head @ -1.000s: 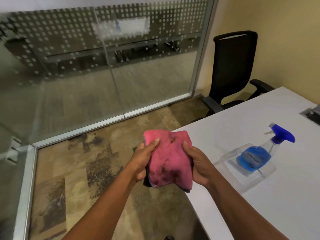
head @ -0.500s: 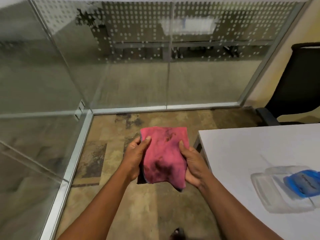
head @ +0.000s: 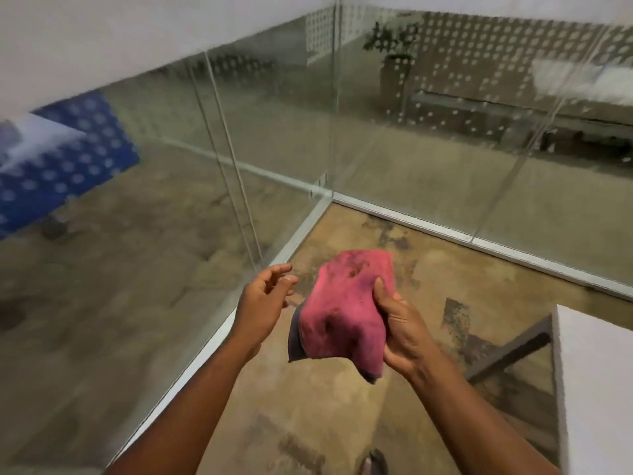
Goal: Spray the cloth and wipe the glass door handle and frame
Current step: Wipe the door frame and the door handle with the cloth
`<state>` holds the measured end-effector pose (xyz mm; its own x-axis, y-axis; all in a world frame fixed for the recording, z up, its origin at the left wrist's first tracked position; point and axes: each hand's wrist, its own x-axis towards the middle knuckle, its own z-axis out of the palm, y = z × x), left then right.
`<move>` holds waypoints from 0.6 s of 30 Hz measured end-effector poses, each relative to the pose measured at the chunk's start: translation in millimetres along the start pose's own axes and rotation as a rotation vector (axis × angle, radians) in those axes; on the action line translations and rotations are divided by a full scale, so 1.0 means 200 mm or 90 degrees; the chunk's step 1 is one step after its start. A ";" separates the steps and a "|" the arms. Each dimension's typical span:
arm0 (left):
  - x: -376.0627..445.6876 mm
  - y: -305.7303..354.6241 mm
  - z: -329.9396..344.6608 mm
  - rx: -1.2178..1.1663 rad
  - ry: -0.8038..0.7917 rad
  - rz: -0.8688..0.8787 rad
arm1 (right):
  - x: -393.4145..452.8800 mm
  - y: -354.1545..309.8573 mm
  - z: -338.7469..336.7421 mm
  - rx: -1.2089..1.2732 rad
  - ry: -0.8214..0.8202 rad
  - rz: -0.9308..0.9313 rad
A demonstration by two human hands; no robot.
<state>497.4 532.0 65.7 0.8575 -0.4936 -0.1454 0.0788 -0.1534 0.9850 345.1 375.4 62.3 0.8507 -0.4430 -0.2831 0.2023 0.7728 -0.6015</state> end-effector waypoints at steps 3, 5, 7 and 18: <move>-0.14 0.01 -0.24 0.050 0.057 0.022 | 0.02 0.13 0.15 -0.040 -0.048 0.072; -0.24 0.01 -0.36 0.071 0.115 0.032 | 0.02 0.20 0.26 -0.081 -0.084 0.113; -0.34 0.00 -0.46 0.092 0.186 0.036 | 0.02 0.27 0.36 -0.119 -0.115 0.144; -1.05 -0.03 -0.88 0.298 0.507 0.003 | -0.11 0.61 0.75 -0.258 -0.251 0.360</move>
<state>405.7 787.5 106.9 0.9677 0.2124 0.1355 0.0098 -0.5693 0.8221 424.3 548.1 107.0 0.8958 0.2192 -0.3867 -0.4389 0.5739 -0.6914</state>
